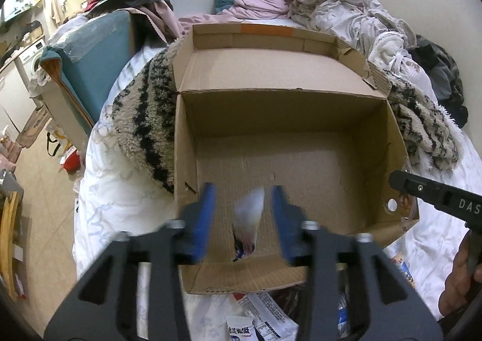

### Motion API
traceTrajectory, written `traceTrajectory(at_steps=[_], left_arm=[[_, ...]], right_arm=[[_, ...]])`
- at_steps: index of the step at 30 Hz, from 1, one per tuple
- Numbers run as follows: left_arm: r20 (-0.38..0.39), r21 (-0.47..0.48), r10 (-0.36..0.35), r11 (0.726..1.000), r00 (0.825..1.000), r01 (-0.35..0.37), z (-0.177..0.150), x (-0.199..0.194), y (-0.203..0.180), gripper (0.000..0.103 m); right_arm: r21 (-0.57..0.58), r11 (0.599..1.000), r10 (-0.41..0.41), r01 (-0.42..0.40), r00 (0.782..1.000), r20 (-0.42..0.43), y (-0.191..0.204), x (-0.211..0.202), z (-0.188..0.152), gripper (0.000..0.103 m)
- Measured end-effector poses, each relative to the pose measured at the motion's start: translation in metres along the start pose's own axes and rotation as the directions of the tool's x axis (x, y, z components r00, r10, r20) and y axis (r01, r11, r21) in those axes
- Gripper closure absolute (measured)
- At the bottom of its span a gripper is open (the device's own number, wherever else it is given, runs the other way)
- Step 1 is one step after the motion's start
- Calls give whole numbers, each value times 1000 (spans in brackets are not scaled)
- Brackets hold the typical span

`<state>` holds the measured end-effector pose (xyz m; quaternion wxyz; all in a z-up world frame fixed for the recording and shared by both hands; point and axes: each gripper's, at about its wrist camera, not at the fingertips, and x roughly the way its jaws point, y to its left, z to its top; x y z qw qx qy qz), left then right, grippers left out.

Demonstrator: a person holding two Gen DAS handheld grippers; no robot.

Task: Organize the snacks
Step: 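Carry both snacks over the cardboard box and open both tools to drop them, then withdraw both tools from the box back toward the snack pile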

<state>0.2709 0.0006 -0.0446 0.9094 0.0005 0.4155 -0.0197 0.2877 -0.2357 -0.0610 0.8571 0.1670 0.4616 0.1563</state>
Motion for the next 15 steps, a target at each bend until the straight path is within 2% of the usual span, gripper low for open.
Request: traceTrajectory(at_steps=[5,10,12,14,15], left_arm=[[21,-20,-21,1000,1000,21,1,-8,2,24],[63,-12,-17,1000,998,18,1,-18,1,20],[67,-7,-17,1000,998,18,2,-20,1,20],[68,-16,-28,999,997,29,2,-22,2,20],[71,-21,-26,999,997,27,3,-23,2,20]], right_arm=[[-13,1000,7,-8,1000,-2,3,0,0,78],[-29,1000,13,-13,1000,10,5,-2,1,73],[-33,999,18,-17,1000,14,6,-3,1,65],[-37,999,18,-17,999,27,8,-6,1,46],[-37,999,17,-16,999,41,8,-8,1,41]])
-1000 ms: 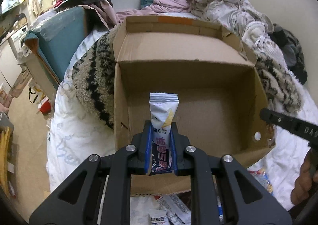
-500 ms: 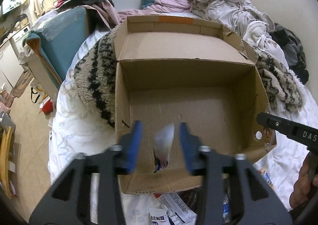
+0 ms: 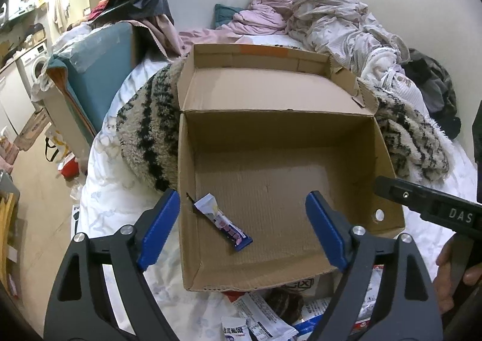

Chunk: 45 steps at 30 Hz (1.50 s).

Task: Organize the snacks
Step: 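Withdraw both tools from the box back toward the snack pile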

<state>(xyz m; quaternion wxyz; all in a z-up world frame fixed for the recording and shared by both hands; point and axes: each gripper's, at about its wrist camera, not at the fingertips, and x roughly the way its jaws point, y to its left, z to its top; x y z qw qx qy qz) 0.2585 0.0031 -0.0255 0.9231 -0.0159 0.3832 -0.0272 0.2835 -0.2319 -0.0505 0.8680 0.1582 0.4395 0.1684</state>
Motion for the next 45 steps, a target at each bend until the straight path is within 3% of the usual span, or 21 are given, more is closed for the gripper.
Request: traceTrajectory(at_steps=[2,4,15,24,45], left_arm=[[9,-15,-1,1000,1000,1,1,-2,2,20],[11,-28,-1,1000,1000,1,2,-3,4,20],[-5,-74,17,997,1000,-17,-2,-13,10,20],[30,-73,41,997,999,-39,-7,-47,11,20],[-82,-111,55,992,995,-64,-61,-110,38,20]], right_arm=[[-2,1000,-11,11,1000,18,1,-3,1,28],[-6,1000,-10,10,1000,25,2,-6,2,27],[-32,999,-2,4,998,56,14,-24,6,27],[-31,1000,0,2,996,92,24,-55,-3,27],[-18,1000,-17,18,999,44,28,-122,-77,25]])
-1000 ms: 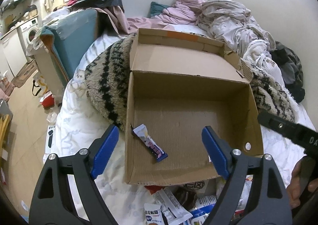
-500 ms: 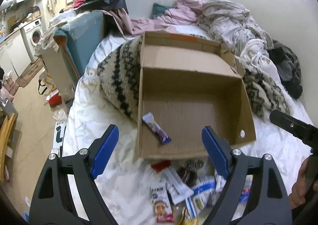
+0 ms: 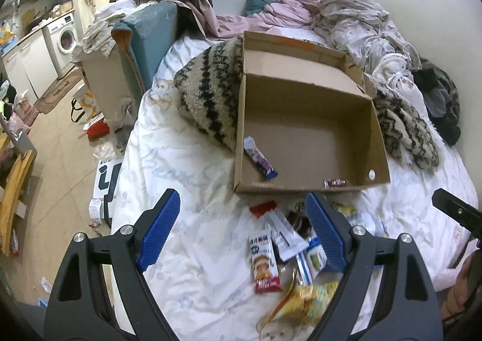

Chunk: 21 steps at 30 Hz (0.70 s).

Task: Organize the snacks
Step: 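Withdraw both tools from the box back toward the snack pile, then grasp the yellow chip bag with the left tool while the right tool grasps the brown chocolate bar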

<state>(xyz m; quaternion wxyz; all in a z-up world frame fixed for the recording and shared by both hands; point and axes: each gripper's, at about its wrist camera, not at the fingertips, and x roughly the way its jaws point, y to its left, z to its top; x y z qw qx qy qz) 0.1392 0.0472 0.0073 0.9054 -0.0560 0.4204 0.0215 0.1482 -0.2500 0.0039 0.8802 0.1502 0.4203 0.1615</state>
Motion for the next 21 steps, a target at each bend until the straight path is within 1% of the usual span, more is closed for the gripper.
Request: traceTrajectory(at_steps=[5,13,18,21], left_arm=[[-50,-3,-28,1000,998,27,-19,-7,0,20],[-124,6,-25,1000,992,25,-48,-4,-9,20],[-150,1,11,1000,989,-11,-52,12,-8,20],[-193,-24,23,999,981,-29,-55,26,-2,20]], right_arm=[[-7,1000,-13,13,1000,-25,1,-8,-18,25],[7,999,-43,43,996,-85,-4,-3,-44,25],[60,995,-69,75,993,-98,-19,6,-45,25],[115,990,-63,76,992,-112,-29,14,-43,25]])
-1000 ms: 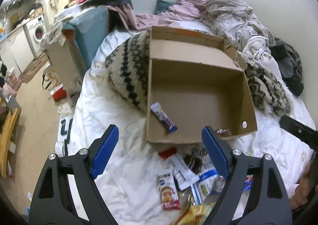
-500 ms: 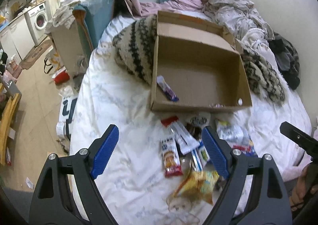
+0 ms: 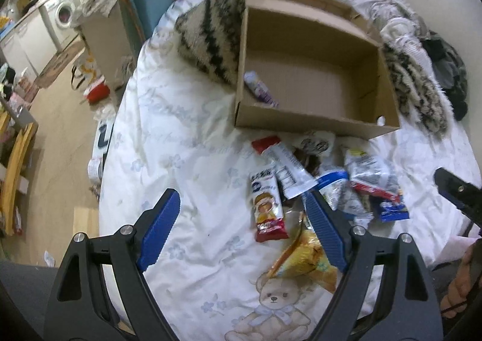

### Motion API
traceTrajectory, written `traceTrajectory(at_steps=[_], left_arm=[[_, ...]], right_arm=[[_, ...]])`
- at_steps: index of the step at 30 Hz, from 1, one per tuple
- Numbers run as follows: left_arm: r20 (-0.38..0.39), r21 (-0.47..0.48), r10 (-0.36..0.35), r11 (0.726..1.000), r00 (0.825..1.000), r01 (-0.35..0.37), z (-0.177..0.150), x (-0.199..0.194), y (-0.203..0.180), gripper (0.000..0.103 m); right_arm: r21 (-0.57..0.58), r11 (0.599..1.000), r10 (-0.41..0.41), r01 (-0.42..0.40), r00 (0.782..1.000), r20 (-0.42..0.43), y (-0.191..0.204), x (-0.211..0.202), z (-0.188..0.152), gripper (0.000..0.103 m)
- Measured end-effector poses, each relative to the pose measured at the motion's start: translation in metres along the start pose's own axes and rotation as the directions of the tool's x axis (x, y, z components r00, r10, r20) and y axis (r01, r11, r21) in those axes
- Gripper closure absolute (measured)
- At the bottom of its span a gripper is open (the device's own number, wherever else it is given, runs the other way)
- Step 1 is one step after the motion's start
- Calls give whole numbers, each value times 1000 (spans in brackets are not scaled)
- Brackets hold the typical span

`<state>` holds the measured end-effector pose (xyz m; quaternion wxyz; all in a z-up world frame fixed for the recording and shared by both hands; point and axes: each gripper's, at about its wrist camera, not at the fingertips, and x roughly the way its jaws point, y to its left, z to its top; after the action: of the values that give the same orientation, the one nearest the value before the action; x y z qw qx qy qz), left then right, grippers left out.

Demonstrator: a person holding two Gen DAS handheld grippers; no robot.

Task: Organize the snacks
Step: 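Grasp the yellow chip bag with the left tool while the right tool grasps the brown chocolate bar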

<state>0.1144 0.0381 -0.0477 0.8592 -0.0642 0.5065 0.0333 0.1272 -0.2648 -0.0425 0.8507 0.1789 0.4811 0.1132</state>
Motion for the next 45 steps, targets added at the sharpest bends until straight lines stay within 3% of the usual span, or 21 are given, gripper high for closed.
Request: traceTrajectory(at_steps=[4,6,8,11,15,23,24,26,28,34,38,42,45], left_arm=[[-112,-24,-32,999,993,30,-9,24,2,20],[-216,-32,-73,997,974,68,-17,40,-3,20],[-240,-79,-149,988,959,134,-25,43,-7,20],[-291,30,-188,978,938,205,-35,50,-37,20],[-375,128,-171,964,911,234,-48,69,-67,20],[-409,195,-112,959,906,207,-66,96,-85,22],[-404,204,-112,957,908,208,-67,95,-86,26],[-389,253,-99,945,916,209,-71,89,-93,44],[-371,288,-82,937,925,199,-75,80,-98,46],[-330,268,-82,947,940,177,-78,46,-86,47],[-319,237,-121,950,940,203,-65,27,-71,47],[-206,245,-108,957,973,158,-51,-6,-47,47],[-101,204,-64,975,993,84,-34,-17,-30,47]], right_arm=[[27,1000,-14,15,1000,-14,-6,8,2,25],[43,999,-6,7,1000,-26,-7,10,2,25],[51,999,-5,7,999,-33,-8,12,3,25],[51,999,-7,9,999,-39,-8,14,2,25],[59,998,-6,9,999,-50,-9,17,2,25],[57,998,-13,17,998,-59,-10,18,0,25],[57,998,-16,20,998,-59,-11,18,0,25],[59,998,-18,22,998,-59,-11,18,0,25],[61,998,-17,21,998,-56,-12,17,0,25],[60,998,-9,12,999,-46,-11,12,0,25],[52,999,-2,4,998,-55,-10,11,-2,25],[40,999,13,-10,997,-79,-8,11,-5,25],[2,1000,8,-7,991,-130,-3,19,-11,25]])
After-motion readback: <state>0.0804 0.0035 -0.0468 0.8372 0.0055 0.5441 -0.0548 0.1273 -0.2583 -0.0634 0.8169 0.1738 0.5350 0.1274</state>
